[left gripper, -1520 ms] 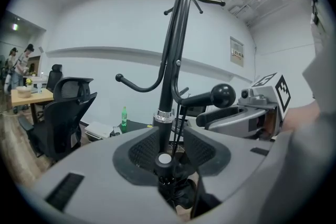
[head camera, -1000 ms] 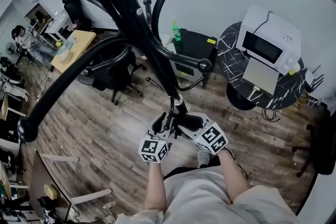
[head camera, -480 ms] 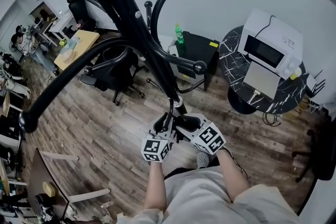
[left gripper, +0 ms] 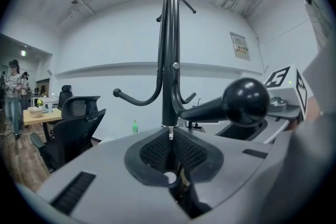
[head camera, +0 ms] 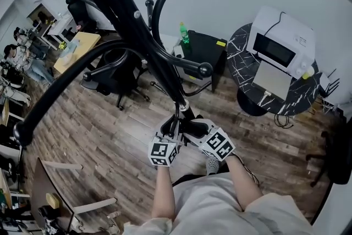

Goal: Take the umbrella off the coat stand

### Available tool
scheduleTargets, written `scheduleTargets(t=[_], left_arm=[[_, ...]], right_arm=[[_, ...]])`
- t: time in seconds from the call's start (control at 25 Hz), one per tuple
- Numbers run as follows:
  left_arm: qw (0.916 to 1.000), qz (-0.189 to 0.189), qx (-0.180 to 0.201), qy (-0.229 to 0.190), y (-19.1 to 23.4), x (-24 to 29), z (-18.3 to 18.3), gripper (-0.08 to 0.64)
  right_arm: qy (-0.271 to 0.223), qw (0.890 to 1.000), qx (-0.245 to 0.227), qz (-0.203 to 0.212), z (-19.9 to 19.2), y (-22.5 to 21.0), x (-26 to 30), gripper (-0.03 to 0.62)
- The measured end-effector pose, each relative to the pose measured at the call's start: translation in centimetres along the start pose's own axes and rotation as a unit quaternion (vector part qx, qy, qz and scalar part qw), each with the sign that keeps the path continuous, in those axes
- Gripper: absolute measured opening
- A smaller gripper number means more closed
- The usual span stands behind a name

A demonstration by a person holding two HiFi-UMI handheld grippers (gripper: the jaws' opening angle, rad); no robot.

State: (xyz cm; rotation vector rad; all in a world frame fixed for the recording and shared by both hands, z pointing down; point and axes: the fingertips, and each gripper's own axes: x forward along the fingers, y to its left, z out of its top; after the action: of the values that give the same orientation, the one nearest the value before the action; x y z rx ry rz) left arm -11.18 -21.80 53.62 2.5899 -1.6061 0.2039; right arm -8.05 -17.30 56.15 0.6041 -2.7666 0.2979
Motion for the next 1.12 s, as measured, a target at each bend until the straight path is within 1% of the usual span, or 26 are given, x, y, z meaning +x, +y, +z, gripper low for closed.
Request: scheduleTargets(t=[0.04, 0.08, 0.16, 0.24, 0.36, 0.52, 0.68, 0.76, 0.84, 1.0, 1.12], left_arm=[[1.0, -0.001, -0.001, -0.003, -0.1, -0.1, 0.1, 0.029], [1.0, 0.002, -0.003, -0.007, 0.0, -0.3, 0.1, 0.023], [0.9998, 0.012, -0.002, -0.015, 0.3, -0.8, 0.2, 0.021], [0.9996, 0.021, 0.007, -0.02, 0.6, -1.3, 0.6, 0.021], [0.9992, 0.023, 0.016, -0.027, 0.9, -1.9, 1.1, 0.021], [0.9991, 0.017, 0.027, -0.027, 0.9, -2.4, 1.6, 0.021], [0.9993, 0.011, 0.029, -0.021, 0.7, -2.5, 1.5, 0.021], [0.9994, 0.009, 0.03, -0.016, 0.5, -2.4, 1.3, 0.021], [0.9995, 0.006, 0.029, -0.013, 0.4, -2.4, 1.3, 0.021], [0.9998, -0.004, 0.011, -0.015, 0.0, -2.4, 1.2, 0.021], [0.9999, -0.009, 0.009, -0.01, -0.2, -2.5, 0.9, 0.021]], right_arm=[[0.002, 1.0, 0.001, 0.0, -0.2, 0.0, 0.0, 0.196], [0.005, 1.0, 0.003, -0.001, -0.4, 0.0, 0.1, 0.196], [0.008, 1.0, 0.006, -0.003, -0.8, -0.1, 0.2, 0.196], [0.012, 1.0, 0.004, -0.003, -1.1, 0.0, 0.4, 0.196], [0.018, 1.0, 0.004, -0.002, -1.7, 0.0, 0.9, 0.196], [0.023, 0.999, 0.033, -0.007, -3.7, -0.4, 2.2, 0.199], [0.031, 0.999, 0.026, -0.006, -5.7, -0.1, 4.1, 0.254], [0.047, 0.999, 0.014, -0.012, -6.8, 0.1, 5.3, 0.346], [0.07, 0.997, 0.0, -0.022, -8.2, 0.2, 6.6, 0.386], [0.094, 0.994, -0.012, -0.045, -9.5, -0.7, 8.6, 0.402], [0.119, 0.99, -0.015, -0.074, -10.4, -1.7, 9.7, 0.399]])
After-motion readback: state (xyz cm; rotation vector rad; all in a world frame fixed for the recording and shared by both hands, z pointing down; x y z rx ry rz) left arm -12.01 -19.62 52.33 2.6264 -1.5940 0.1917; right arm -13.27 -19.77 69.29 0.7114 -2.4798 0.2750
